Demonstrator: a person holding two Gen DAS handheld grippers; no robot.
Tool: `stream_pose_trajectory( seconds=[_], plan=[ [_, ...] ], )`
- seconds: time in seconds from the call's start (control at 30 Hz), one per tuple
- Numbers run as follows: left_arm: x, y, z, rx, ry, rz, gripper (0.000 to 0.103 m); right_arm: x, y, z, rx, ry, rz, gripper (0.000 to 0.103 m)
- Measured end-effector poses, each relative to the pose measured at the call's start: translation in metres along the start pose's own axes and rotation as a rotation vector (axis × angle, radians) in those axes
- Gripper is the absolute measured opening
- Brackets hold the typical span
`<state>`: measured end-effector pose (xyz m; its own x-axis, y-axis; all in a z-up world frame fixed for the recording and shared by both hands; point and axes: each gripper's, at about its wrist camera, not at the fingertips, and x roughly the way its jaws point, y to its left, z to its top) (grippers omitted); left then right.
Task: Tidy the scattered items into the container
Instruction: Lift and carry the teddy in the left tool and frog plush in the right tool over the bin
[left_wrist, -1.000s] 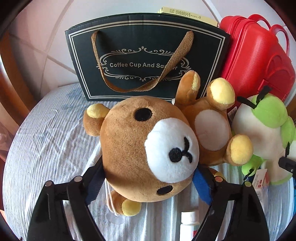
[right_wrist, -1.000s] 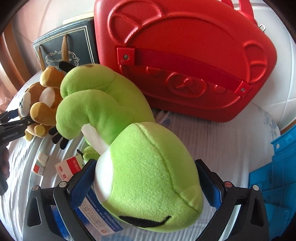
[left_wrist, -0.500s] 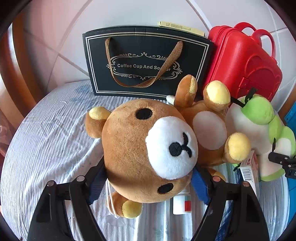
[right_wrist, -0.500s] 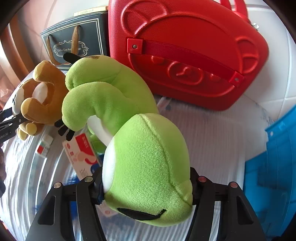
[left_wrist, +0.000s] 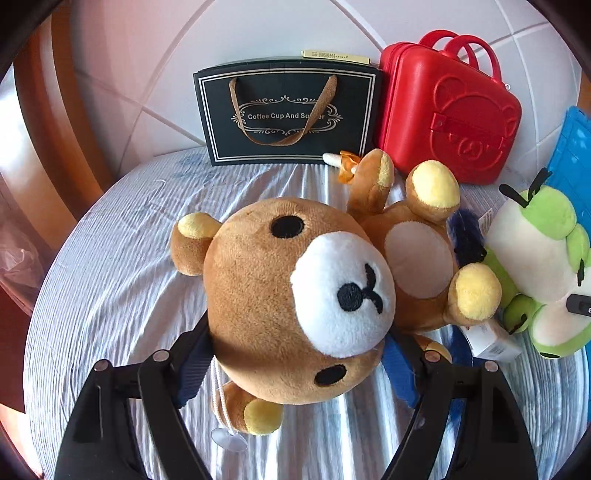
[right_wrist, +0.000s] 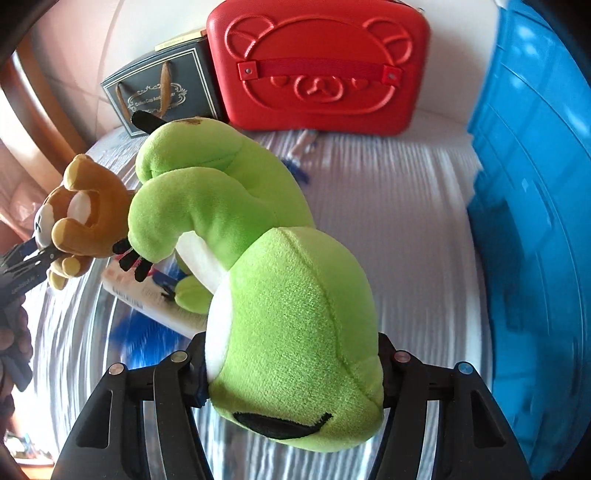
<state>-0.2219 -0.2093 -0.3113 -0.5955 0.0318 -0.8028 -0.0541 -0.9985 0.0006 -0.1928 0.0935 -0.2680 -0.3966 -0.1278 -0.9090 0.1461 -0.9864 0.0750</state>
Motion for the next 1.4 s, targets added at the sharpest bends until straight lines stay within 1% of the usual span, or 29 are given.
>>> stream_pose_trajectory(
  seconds=[0.13, 0.3, 0.53, 0.73, 0.87, 1.0, 1.2, 1.4],
  plan=[
    [-0.023, -0.006, -0.027, 0.014, 0.016, 0.002, 0.08, -0.025, -0.006, -0.036, 0.029, 0.02, 0.018, 0.06],
    [-0.06, -0.014, -0.051, 0.034, 0.021, 0.014, 0.08, -0.053, -0.004, -0.074, 0.045, 0.026, 0.039, 0.06],
    [-0.119, -0.029, -0.065, 0.039, -0.007, 0.03, 0.08, -0.086, -0.007, -0.095, 0.038, -0.009, 0.058, 0.06],
    [-0.166, -0.046, -0.066, 0.035, -0.051, 0.049, 0.08, -0.13, -0.005, -0.116, 0.009, -0.053, 0.06, 0.06],
    [-0.195, -0.056, -0.063, 0.023, -0.076, 0.052, 0.08, -0.15, -0.004, -0.124, -0.01, -0.076, 0.066, 0.06],
    [-0.225, -0.066, -0.06, 0.016, -0.099, 0.06, 0.08, -0.168, 0.003, -0.136, -0.064, -0.086, 0.079, 0.06],
    [-0.266, -0.076, -0.054, -0.011, -0.133, 0.071, 0.08, -0.195, 0.015, -0.142, -0.134, -0.11, 0.092, 0.06],
    [-0.294, -0.083, -0.049, -0.043, -0.161, 0.079, 0.08, -0.229, 0.02, -0.142, -0.16, -0.154, 0.111, 0.06]
  ],
)
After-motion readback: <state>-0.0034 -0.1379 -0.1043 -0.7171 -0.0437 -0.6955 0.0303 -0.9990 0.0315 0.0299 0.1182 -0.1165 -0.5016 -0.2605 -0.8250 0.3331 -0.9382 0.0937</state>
